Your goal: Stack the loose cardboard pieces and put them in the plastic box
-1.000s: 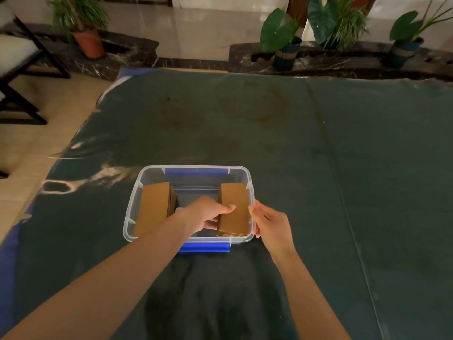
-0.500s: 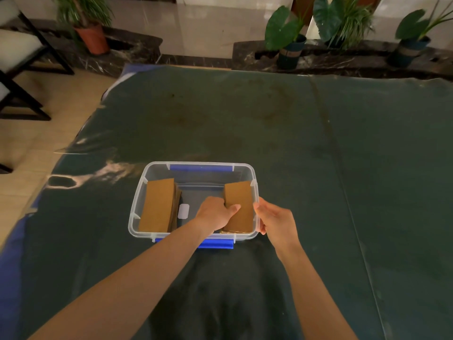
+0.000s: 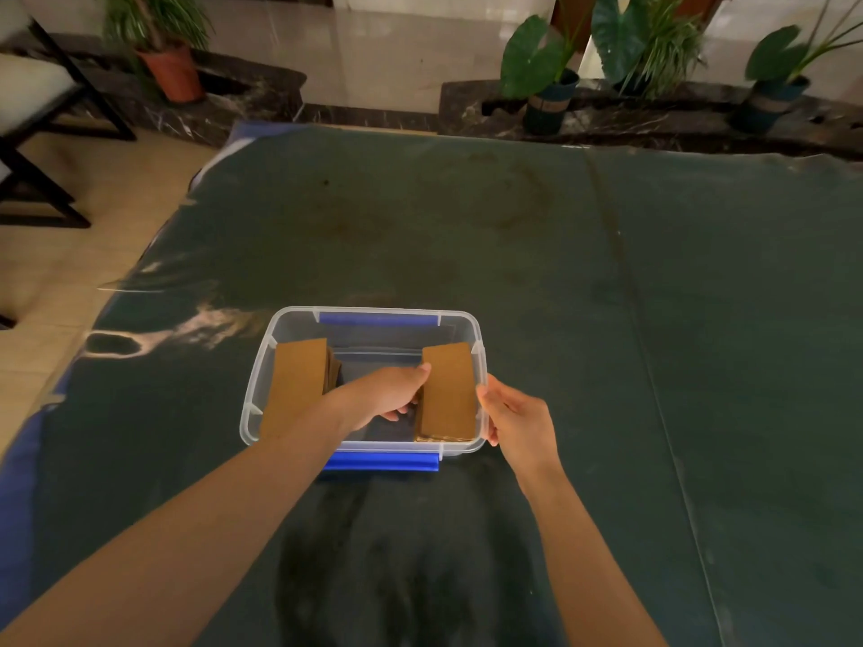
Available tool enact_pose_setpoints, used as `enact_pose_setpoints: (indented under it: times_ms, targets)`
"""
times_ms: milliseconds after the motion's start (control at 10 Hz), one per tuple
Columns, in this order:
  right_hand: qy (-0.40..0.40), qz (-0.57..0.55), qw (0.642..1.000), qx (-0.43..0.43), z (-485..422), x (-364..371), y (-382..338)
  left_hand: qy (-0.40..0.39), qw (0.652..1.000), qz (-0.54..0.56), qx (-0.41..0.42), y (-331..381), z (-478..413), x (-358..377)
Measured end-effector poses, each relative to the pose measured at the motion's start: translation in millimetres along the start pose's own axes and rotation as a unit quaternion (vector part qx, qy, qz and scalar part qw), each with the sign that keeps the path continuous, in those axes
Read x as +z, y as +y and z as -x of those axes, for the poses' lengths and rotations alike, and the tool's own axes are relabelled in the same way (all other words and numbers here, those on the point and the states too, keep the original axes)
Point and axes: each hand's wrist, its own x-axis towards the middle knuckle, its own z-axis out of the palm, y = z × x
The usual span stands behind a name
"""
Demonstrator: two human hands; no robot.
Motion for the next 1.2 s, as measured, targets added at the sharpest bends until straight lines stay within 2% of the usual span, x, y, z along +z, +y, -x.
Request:
enact_pose_setpoints:
  times_ms: [100, 200, 300, 400, 500, 700, 800, 900, 1000, 1100, 1200]
  targets:
    - [0.009, 0.007, 1.000, -0.007, -0.1, -0.3, 0.2, 0.013, 0.999, -0.022, 0.019, -0.7, 3.1, -6.6]
    - [0.009, -0.004, 1.000, 0.001, 1.6, 0.8, 2.2, 0.067, 0.991, -0.088, 0.075, -1.6, 8.9, -3.0]
    - [0.001, -0.024, 1.000, 0.006, 3.0, 1.6, 2.9, 0.087, 0.983, -0.108, 0.124, -1.3, 14.6, 8.6]
    - [0.000, -0.050, 0.999, 0.007, 5.4, 2.6, 2.3, 0.096, 0.983, -0.086, 0.134, 1.5, 19.2, 22.9]
    - [0.004, -0.054, 0.998, 0.015, 6.0, 3.8, 2.3, 0.109, 0.986, -0.066, 0.111, 3.2, 19.8, 25.6]
    - [0.002, -0.047, 0.998, 0.032, 4.6, 3.7, -0.3, 0.032, 0.997, 0.065, 0.015, 6.9, 22.0, 17.8]
    - [0.011, -0.041, 0.999, 0.033, 1.8, 3.3, 0.4, 0.035, 0.998, 0.055, 0.011, 12.3, 26.6, 17.8]
    - [0.010, -0.051, 0.998, 0.040, 1.4, 3.2, 4.0, 0.032, 0.999, 0.024, 0.030, 12.2, 29.9, 19.9]
    - [-0.010, -0.065, 0.995, 0.070, 2.3, 2.7, 8.3, 0.017, 0.994, -0.084, 0.062, 4.8, 40.1, 16.3]
    - [-0.039, -0.066, 0.991, 0.112, 3.3, 0.0, 5.0, 0.033, 0.985, -0.139, 0.093, 7.7, 50.8, 3.9]
    - [-0.087, -0.104, 0.969, 0.206, 14.0, -17.2, 5.9, 0.027, 0.978, -0.154, 0.136, 19.8, 82.7, -27.3]
